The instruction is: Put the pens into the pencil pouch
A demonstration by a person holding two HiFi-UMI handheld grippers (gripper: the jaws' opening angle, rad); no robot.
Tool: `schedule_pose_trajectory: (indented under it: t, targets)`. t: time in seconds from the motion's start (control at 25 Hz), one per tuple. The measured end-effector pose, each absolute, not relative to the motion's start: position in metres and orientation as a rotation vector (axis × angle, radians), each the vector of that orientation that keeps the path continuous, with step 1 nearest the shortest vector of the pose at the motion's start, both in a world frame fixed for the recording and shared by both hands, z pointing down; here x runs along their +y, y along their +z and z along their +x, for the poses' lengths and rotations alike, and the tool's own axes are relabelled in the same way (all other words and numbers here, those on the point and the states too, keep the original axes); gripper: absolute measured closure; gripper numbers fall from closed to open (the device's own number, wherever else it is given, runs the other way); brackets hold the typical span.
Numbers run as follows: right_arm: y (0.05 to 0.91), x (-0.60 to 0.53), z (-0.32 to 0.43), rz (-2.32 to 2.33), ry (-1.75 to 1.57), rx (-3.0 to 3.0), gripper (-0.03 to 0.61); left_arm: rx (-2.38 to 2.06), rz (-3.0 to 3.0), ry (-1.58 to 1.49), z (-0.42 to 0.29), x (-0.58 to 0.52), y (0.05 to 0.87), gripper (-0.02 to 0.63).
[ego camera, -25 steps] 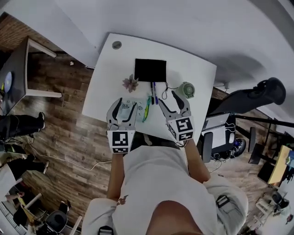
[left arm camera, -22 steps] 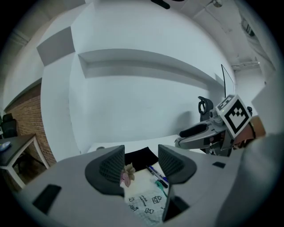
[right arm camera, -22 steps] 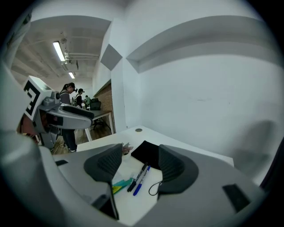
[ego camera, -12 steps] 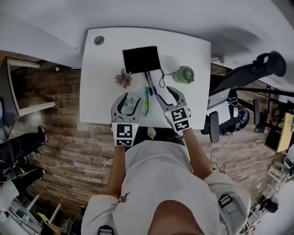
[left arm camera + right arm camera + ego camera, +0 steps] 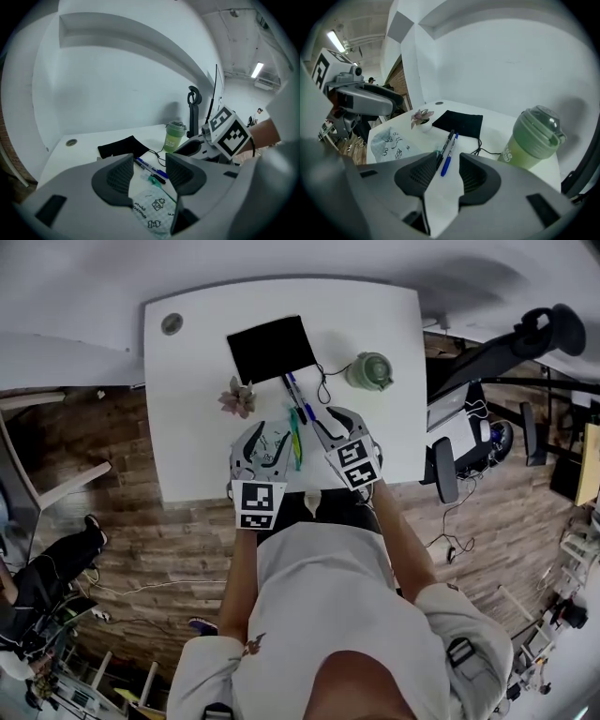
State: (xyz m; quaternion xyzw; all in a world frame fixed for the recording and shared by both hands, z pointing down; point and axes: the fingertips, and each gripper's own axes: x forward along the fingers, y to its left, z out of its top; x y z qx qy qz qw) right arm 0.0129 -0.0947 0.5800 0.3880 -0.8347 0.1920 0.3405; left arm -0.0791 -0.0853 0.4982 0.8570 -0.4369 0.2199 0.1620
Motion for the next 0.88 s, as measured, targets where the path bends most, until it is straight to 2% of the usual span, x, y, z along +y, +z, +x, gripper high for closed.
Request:
schedule_pose_trajectory:
  t: [0.88]
  targets:
    - [0.651,-0.091,0.005,0.952,0.516,-1.98,0.463,-1.032,2.486,0.651,-0.073,-0.087,0.531,0.413]
